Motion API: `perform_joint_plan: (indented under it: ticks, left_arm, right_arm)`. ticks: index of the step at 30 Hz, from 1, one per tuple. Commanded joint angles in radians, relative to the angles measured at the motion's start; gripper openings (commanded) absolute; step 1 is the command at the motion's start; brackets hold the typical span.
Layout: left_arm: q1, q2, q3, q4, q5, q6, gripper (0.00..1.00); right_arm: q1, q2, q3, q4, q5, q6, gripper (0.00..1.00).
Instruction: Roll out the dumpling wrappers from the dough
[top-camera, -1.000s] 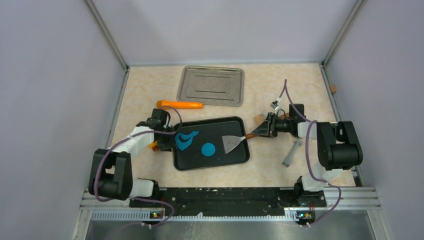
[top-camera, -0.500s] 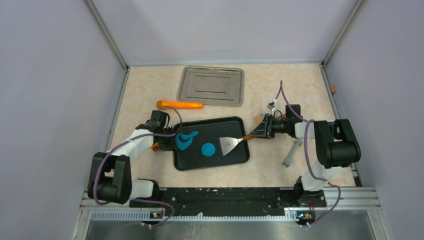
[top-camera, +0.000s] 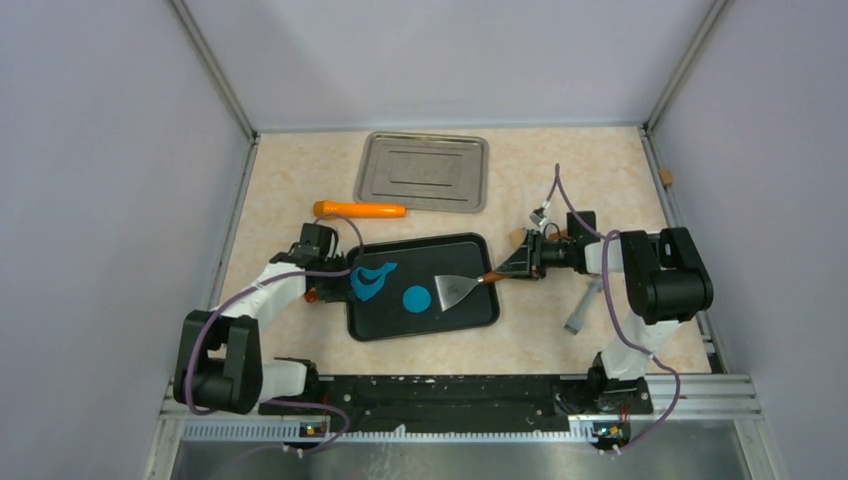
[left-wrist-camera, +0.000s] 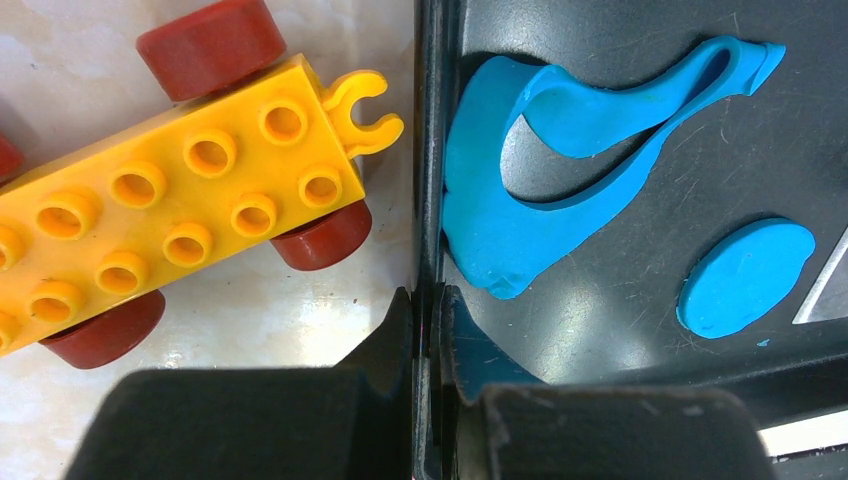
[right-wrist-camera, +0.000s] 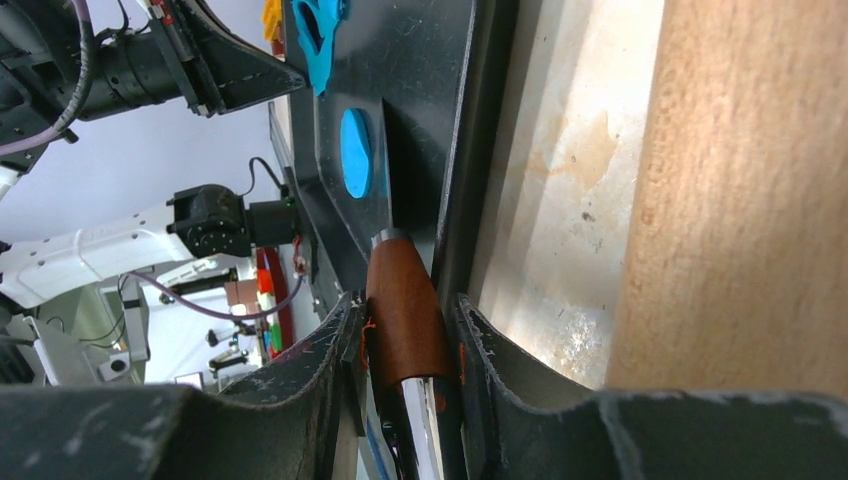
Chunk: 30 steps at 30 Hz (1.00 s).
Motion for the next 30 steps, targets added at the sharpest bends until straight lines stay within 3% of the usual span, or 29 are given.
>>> perform_joint_plan:
  ticks: [1,30]
  left_arm:
    - [0.006,-0.014,-0.024,0.042,-0.006,-0.027,0.00]
    - [0.012,-0.019,-0.060,0.095,0.055,-0.032,0.00]
  right_arm:
    - [0.024,0.051,0.009,0.001,0.186,-0.113,0.00]
    - [0.089,0.145,0.030,0.080,0.167,-0.063,0.00]
